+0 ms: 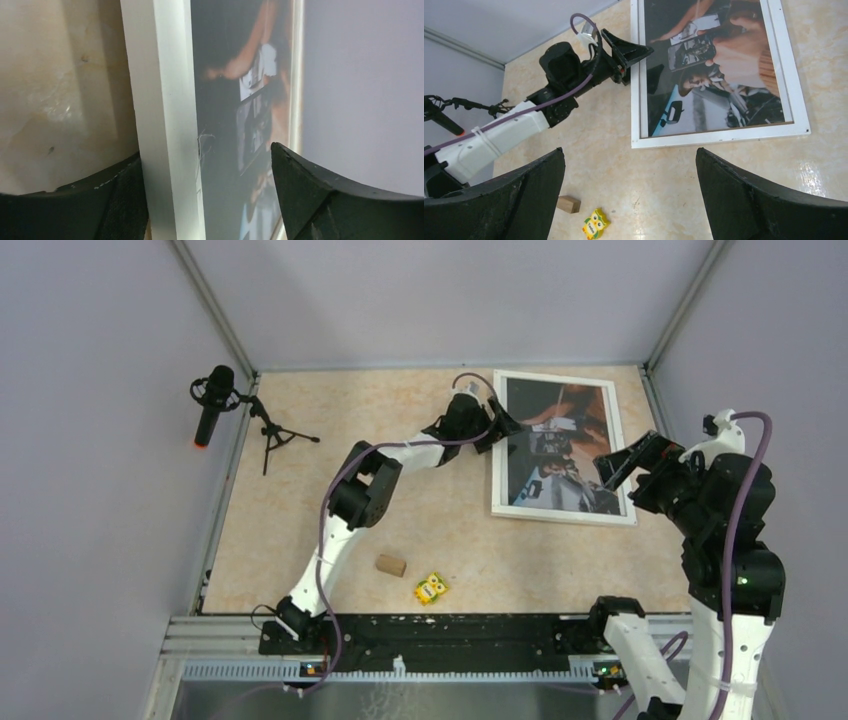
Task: Put the photo into the frame
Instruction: Turn over the photo frame at the center of the board, then reset both arms
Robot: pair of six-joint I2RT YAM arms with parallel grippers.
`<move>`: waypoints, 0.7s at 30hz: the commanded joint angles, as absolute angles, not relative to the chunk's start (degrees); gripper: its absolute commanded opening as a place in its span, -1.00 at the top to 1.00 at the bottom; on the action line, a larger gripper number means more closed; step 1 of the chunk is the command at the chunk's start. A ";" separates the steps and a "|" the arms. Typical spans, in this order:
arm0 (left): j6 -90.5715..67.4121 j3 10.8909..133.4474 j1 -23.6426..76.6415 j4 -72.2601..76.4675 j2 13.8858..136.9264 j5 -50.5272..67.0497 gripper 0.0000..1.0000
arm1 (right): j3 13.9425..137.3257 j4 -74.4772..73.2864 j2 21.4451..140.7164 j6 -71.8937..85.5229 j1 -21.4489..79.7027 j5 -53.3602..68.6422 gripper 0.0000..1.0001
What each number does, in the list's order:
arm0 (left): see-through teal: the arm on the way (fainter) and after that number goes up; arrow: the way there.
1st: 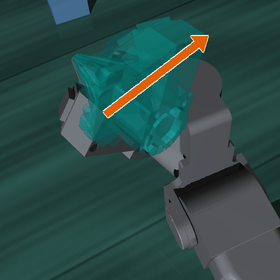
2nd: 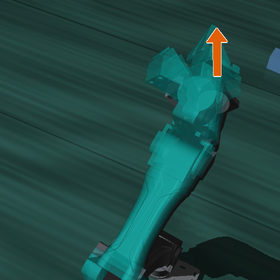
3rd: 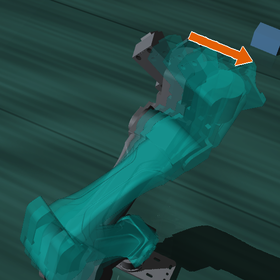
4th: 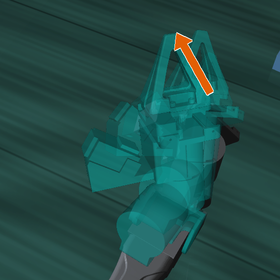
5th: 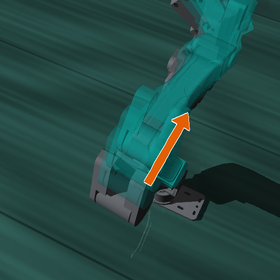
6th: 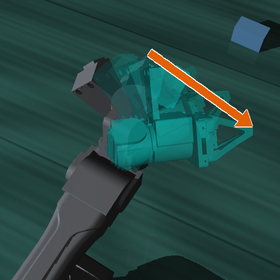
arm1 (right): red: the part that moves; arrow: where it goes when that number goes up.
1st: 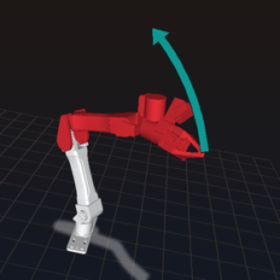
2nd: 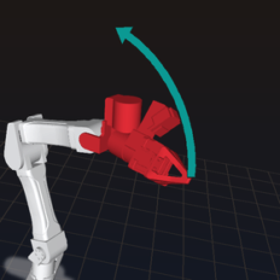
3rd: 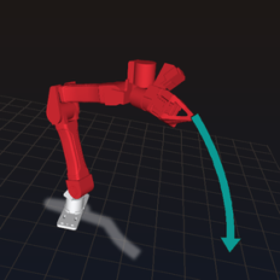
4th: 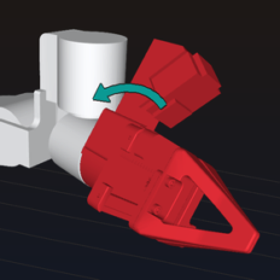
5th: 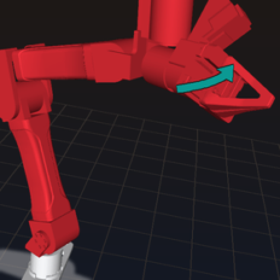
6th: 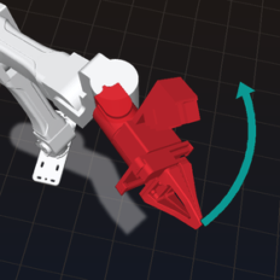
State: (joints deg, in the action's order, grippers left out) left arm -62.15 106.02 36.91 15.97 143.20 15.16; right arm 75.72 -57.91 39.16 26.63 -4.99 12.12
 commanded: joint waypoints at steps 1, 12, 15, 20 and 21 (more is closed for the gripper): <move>-49.18 108.51 37.85 -2.53 135.43 11.36 -0.75 | 76.80 -59.36 39.13 24.17 -4.75 11.42 -0.98; -31.95 99.52 37.93 -17.40 113.46 -1.93 -0.83 | 81.52 -62.45 40.64 20.15 -4.75 8.89 -0.98; -27.37 95.84 38.18 -17.37 104.28 0.62 -0.82 | 82.58 -62.51 40.62 19.22 -4.75 9.73 -0.98; -20.37 86.57 38.69 -18.47 80.89 9.57 -0.83 | 86.25 -61.69 39.65 17.80 -4.75 12.03 -0.98; -19.70 84.41 38.72 -17.32 76.93 10.34 -0.83 | 86.56 -61.39 39.39 17.72 -4.75 12.35 -0.98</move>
State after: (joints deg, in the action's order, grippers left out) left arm -25.89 91.79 38.39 -17.32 91.72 4.75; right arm 82.39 -63.33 40.21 19.53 -4.99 10.68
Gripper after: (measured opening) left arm 0.911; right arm 0.988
